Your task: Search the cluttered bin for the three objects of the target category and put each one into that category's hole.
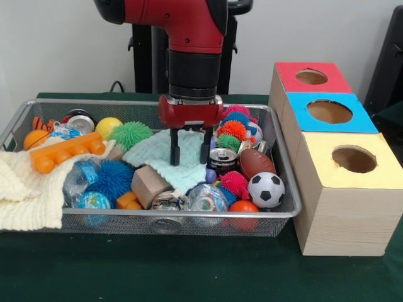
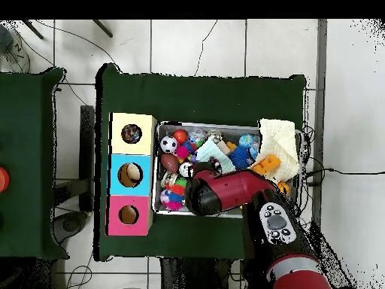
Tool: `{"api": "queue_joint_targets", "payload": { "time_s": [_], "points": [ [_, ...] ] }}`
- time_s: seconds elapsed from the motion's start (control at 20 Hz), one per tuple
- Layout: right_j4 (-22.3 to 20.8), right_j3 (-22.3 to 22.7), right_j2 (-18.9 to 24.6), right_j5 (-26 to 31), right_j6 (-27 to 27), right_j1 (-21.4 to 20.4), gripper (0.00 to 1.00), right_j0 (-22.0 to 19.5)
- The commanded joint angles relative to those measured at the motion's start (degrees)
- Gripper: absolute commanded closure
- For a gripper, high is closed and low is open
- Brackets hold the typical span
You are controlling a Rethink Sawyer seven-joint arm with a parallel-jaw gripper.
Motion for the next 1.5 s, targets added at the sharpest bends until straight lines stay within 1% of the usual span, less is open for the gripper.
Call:
{"api": "queue_joint_targets", "payload": {
  "time_s": [0.05, 0.2, 0.45, 0.6, 0.8, 0.85, 0.95, 1.05, 1.25, 1.3, 1.4, 1.5],
  "points": [
    [-0.07, -1.6, -1.38, -2.23, 7.19, 5.72, 0.0, 0.65],
    [-0.29, -4.67, 0.72, -1.93, 5.4, 9.54, 0.0, -1.33],
    [-0.51, -8.79, 2.26, -0.86, 3.43, 13.49, 0.0, -2.72],
    [-0.42, -11.08, 0.78, -1.36, 4.32, 15.07, 0.0, -1.12],
    [0.11, -12.19, -0.3, -1.16, 4.81, 15.39, 0.0, 0.21],
    [0.0, -12.02, -1.1, -3.94, 6.0, 15.42, 1.0, 0.67],
    [0.27, -11.51, -0.95, -5.14, 6.65, 15.2, 1.0, 0.38],
    [0.7, -10.82, -1.31, -4.58, 6.97, 14.39, 1.0, 0.81],
    [1.45, -8.27, 0.6, -2.26, 5.82, 12.64, 1.0, -0.58],
    [1.47, -7.26, 0.6, -1.44, 5.53, 11.37, 1.0, -0.3],
    [2.24, -3.87, 2.58, -1.21, 5.84, 9.14, 1.0, -2.08],
    [2.6, -1.06, 5.17, 0.58, 4.33, 6.55, 1.0, -4.14]
  ]
}}
